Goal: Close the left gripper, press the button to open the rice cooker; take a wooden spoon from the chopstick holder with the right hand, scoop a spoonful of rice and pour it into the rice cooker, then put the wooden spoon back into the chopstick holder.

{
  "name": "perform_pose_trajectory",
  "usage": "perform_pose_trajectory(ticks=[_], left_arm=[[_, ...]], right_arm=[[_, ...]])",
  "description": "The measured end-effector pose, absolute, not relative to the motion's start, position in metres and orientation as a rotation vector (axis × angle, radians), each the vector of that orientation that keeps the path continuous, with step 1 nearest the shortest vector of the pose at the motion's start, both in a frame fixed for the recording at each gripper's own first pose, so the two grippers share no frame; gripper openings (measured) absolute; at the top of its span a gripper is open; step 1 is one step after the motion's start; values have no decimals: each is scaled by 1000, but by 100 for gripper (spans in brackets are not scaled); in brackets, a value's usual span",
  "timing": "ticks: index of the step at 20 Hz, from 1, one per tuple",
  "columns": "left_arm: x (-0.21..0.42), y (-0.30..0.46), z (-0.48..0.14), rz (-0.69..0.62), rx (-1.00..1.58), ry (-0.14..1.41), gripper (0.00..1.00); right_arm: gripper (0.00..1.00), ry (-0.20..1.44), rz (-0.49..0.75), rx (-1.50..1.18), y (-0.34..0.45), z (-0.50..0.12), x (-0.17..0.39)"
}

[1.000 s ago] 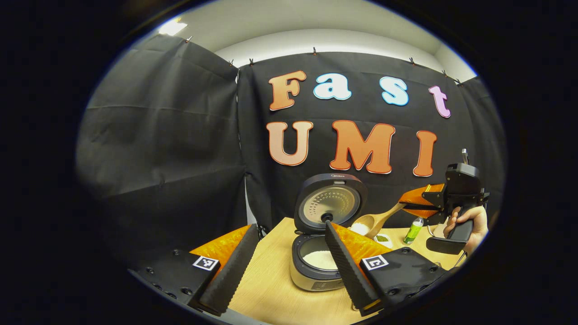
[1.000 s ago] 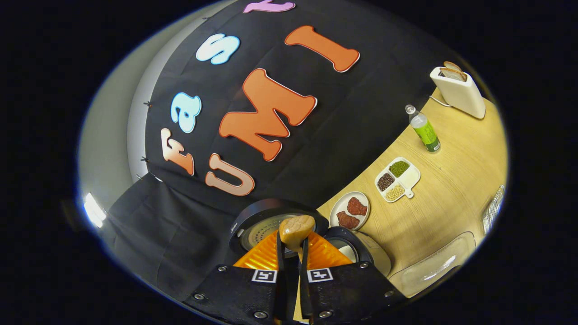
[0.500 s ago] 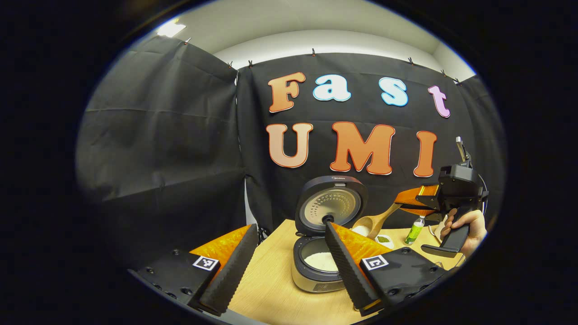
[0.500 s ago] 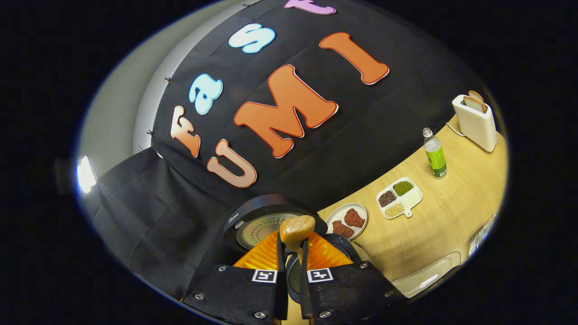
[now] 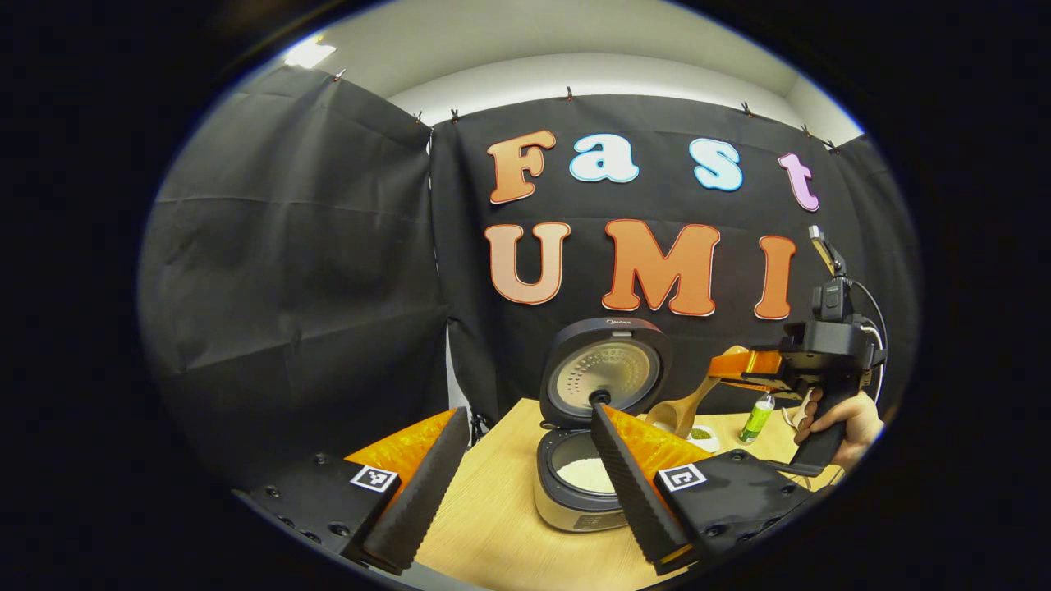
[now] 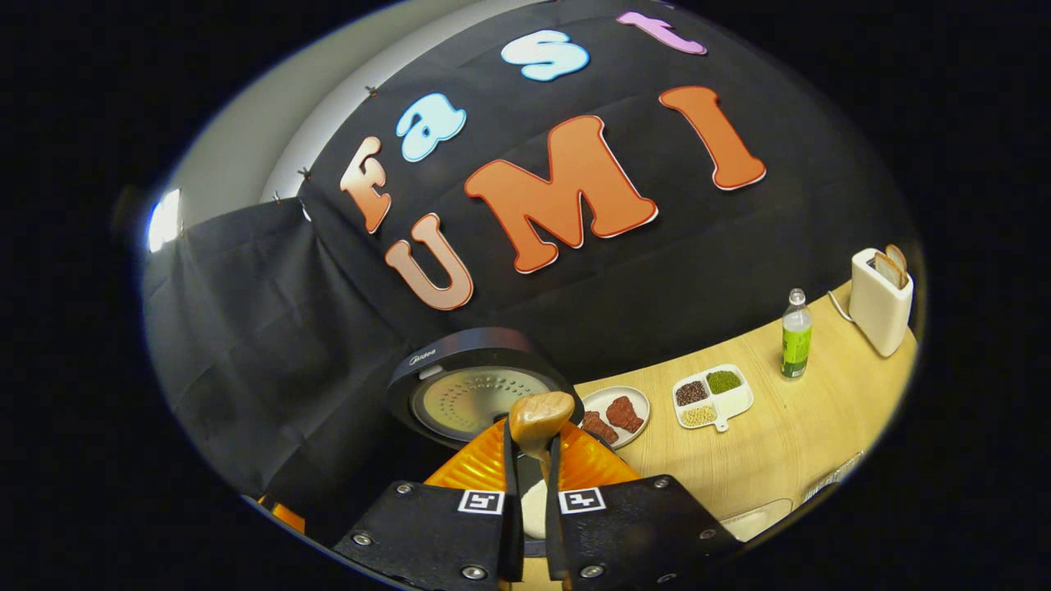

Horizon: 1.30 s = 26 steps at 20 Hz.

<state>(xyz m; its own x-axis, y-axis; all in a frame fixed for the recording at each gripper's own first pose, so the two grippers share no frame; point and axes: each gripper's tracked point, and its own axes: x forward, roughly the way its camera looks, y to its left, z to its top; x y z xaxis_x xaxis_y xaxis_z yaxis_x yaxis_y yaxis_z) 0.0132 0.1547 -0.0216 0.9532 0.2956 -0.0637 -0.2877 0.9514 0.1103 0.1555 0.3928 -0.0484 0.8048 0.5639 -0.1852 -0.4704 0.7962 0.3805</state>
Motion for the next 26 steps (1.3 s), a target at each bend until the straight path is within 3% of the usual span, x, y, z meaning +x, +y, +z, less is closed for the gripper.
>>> perform_pose_trajectory(ticks=[14, 20, 26], left_arm=[[10, 166, -25, 314, 113, 79, 98], [8, 171, -24, 315, 108, 79, 97], [14, 172, -24, 301, 97, 73, 98]], right_arm=[[10, 167, 629, -65, 431, -50, 138], [10, 225, 637, 41, 418, -51, 137], [10, 214, 556, 116, 349, -34, 136]])
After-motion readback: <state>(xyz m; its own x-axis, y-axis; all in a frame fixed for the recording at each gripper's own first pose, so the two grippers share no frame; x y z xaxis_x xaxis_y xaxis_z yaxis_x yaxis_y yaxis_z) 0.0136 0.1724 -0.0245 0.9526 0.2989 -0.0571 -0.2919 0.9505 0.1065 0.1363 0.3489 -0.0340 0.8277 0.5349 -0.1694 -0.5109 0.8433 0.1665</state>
